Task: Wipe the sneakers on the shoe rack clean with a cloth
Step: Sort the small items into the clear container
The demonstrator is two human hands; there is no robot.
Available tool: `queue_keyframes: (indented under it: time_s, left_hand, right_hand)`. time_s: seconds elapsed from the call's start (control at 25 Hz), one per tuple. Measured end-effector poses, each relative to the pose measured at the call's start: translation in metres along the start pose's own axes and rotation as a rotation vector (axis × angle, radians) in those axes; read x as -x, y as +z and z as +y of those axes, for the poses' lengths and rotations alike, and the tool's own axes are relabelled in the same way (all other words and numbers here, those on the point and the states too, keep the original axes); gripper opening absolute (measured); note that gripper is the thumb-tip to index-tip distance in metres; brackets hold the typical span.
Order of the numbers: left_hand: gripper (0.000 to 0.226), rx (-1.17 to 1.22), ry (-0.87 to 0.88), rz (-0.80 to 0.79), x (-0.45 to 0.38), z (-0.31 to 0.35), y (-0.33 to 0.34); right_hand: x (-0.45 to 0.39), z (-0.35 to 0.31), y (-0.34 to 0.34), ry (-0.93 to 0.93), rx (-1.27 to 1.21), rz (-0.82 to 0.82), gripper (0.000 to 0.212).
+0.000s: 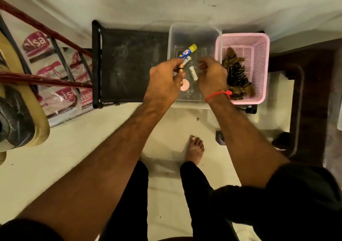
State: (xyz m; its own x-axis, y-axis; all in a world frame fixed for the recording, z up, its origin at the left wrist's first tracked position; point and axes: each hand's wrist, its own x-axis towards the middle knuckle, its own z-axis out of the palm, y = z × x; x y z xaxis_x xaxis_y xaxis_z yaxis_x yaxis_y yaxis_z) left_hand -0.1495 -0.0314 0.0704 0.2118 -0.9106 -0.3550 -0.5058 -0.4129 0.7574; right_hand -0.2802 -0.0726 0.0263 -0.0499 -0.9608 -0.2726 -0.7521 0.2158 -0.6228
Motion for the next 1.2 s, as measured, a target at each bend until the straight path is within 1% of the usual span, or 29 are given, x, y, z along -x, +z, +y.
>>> queue_keyframes:
  time_s: [0.04,0.12,0.2,0.32,0.36,0.44,0.52,0.56,0.6,0.64,0.68,0.72,0.76,0.8,0.84,0.88,0.92,0.96,1.08,1.2]
  left_hand:
    - [0.033,-0.043,0.022,-0.011,-0.007,0.003,0.008]
    - [0.030,-0.115,0.049,-0.041,-0.022,0.006,0.026]
    - [0.028,-0.183,0.078,-0.056,-0.035,0.006,0.042]
    - [0.025,-0.228,0.057,-0.123,-0.048,0.002,0.062]
    - [0.021,-0.252,0.046,-0.117,-0.049,0.002,0.065]
    - [0.017,-0.177,-0.046,-0.103,-0.054,-0.001,0.065]
    - [0.025,-0.216,0.030,-0.129,-0.049,0.002,0.057]
    - [0.028,-0.202,0.075,-0.112,-0.041,0.005,0.049]
    - [0.029,-0.125,0.097,-0.057,-0.029,0.010,0.037]
    - [0.030,-0.117,0.152,0.048,-0.018,0.009,0.026]
    - [0.031,-0.163,0.203,0.152,-0.008,0.005,0.016]
    - [0.035,-0.233,0.209,0.225,0.001,-0.005,0.009]
    - [0.042,-0.247,0.133,0.247,0.009,-0.015,0.003]
    - [0.052,-0.239,0.023,0.205,0.013,-0.026,0.003]
    - [0.059,-0.211,-0.079,0.108,0.019,-0.034,0.003]
    - [0.061,-0.179,-0.143,-0.006,0.021,-0.042,0.006]
    - [0.058,-0.142,-0.175,-0.112,0.023,-0.045,0.009]
    - [0.054,-0.100,-0.182,-0.150,0.024,-0.047,0.010]
    - [0.048,-0.031,-0.193,-0.083,0.019,-0.051,-0.001]
    - [0.049,-0.010,-0.175,-0.019,0.024,-0.062,-0.020]
  right_hand:
    - [0.009,0.004,-0.008,-0.033,-0.105,0.061,0.040]
    - [0.025,0.015,-0.023,-0.060,-0.203,0.182,0.045]
    - [0.041,0.025,-0.035,-0.036,-0.217,0.240,0.039]
    - [0.060,0.035,-0.043,-0.038,-0.156,0.262,0.034]
    - [0.062,0.038,-0.042,-0.040,-0.147,0.255,0.035]
    - [0.064,0.041,-0.041,-0.018,-0.141,0.229,0.036]
    - [0.064,0.040,-0.041,-0.004,-0.140,0.225,0.035]
    - [0.064,0.038,-0.042,0.001,-0.143,0.237,0.033]
    - [0.065,0.037,-0.042,0.009,-0.151,0.248,0.030]
    - [0.064,0.036,-0.042,0.016,-0.154,0.247,0.029]
    - [0.063,0.036,-0.041,0.021,-0.145,0.233,0.031]
    - [0.063,0.037,-0.040,0.025,-0.121,0.204,0.035]
    - [0.063,0.038,-0.038,0.032,-0.092,0.169,0.039]
    - [0.063,0.039,-0.035,0.042,-0.065,0.134,0.042]
    - [0.063,0.039,-0.033,0.053,-0.042,0.109,0.043]
    - [0.063,0.039,-0.032,0.064,-0.022,0.093,0.043]
    - [0.062,0.038,-0.031,0.072,-0.007,0.090,0.043]
    - [0.061,0.036,-0.030,0.073,-0.002,0.093,0.042]
    - [0.061,0.025,-0.023,0.058,-0.030,0.117,0.039]
    - [0.065,0.008,-0.009,-0.009,-0.064,0.133,0.039]
